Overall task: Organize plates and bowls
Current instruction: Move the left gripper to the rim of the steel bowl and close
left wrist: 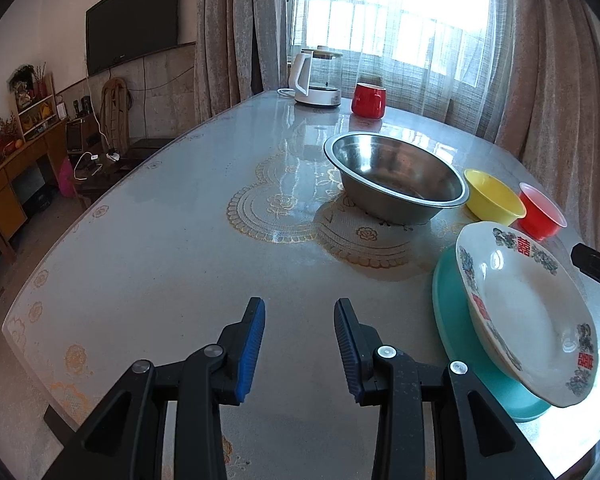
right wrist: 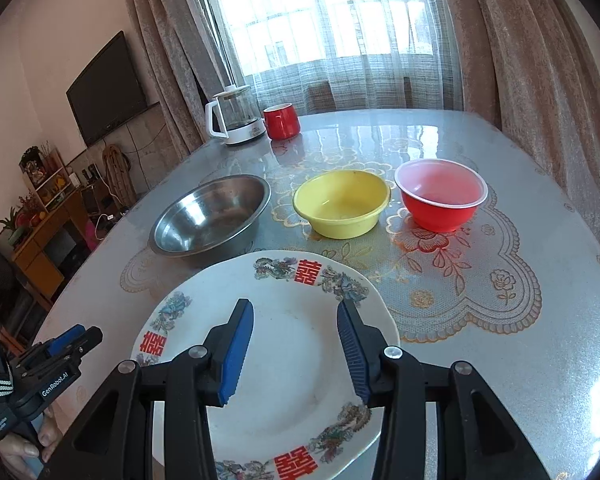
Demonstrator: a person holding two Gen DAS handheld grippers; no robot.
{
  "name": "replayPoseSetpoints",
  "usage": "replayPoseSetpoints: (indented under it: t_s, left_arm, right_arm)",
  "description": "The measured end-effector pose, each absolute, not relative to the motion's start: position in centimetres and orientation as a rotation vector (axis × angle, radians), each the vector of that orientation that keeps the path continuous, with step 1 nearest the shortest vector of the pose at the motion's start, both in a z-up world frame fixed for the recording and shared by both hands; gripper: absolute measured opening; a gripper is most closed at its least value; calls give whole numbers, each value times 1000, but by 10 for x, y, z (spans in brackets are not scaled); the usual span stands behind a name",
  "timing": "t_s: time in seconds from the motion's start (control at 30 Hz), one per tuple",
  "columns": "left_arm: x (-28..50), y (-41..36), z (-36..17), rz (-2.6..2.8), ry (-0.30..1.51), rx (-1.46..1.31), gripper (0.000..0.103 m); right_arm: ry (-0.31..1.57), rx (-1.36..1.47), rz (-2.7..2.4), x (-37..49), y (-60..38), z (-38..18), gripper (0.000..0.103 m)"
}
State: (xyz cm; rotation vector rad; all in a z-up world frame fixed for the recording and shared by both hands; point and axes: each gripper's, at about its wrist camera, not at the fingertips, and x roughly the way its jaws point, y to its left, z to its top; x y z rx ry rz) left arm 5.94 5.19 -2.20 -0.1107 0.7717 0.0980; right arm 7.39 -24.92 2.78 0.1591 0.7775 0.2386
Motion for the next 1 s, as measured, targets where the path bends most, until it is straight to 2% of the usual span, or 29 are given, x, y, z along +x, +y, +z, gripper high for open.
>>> replayPoseSetpoints:
  t_s: [0.33, 0.63, 0.77, 1.0]
  left_arm:
    - [99, 80, -29, 147, 844, -161, 36]
    - [140, 81, -8, -20, 807, -266, 37]
    - [167, 79, -4, -42, 804, -301, 44]
    - [208, 75, -10, -86, 820, -358, 44]
  right_arm:
    - [856, 163, 346, 121, -211, 29, 44]
    - [972, 304, 346, 176, -194, 14, 44]
    - [996, 345, 319, 198, -191, 7, 44]
    - [1040, 358, 241, 226, -190, -9, 44]
